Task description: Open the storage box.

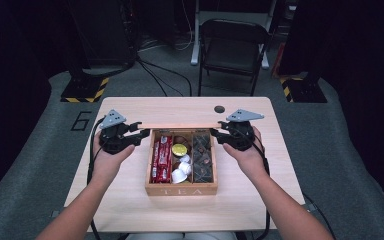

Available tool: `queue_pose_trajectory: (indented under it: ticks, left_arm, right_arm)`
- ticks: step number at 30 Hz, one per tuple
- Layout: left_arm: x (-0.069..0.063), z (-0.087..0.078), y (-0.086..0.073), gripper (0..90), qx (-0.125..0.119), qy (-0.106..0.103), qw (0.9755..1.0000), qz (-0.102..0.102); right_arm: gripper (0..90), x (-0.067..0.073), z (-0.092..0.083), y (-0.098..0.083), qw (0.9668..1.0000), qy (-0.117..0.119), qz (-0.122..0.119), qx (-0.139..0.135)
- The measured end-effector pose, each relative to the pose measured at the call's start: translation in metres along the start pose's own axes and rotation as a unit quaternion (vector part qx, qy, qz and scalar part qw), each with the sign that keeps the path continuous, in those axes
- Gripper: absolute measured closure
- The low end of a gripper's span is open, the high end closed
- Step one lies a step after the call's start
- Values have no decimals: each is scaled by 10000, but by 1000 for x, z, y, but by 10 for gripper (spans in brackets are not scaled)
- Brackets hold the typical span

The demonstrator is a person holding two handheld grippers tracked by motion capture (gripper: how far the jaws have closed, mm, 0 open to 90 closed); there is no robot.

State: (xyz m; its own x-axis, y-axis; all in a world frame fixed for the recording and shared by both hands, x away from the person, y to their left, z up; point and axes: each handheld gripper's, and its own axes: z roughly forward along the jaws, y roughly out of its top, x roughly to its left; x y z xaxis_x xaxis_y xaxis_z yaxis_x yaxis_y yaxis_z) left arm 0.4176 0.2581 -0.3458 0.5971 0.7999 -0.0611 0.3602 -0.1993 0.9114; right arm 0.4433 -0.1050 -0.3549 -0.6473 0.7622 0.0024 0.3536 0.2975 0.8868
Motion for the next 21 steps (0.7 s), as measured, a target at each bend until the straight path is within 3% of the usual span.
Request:
queue_pose_trajectory:
  ticks: [4,7,15,21]
  left_arm:
    - [2,3,1,556,-60,3,10000,22]
    - [3,9,0,564,61,200,9996,162]
    - [9,21,2,595,20,303,9995,85]
    - [11,23,6,600,39,288,9996,29]
  right_arm:
    - [589,0,1,3,9999,-85,-121,-31]
    - [590,-2,2,5,9999,-88,-122,-67]
    - [592,-5,4,10,9998,-127,-90,-136]
    - [515,-7,12,10,9997,-164,-62,-197]
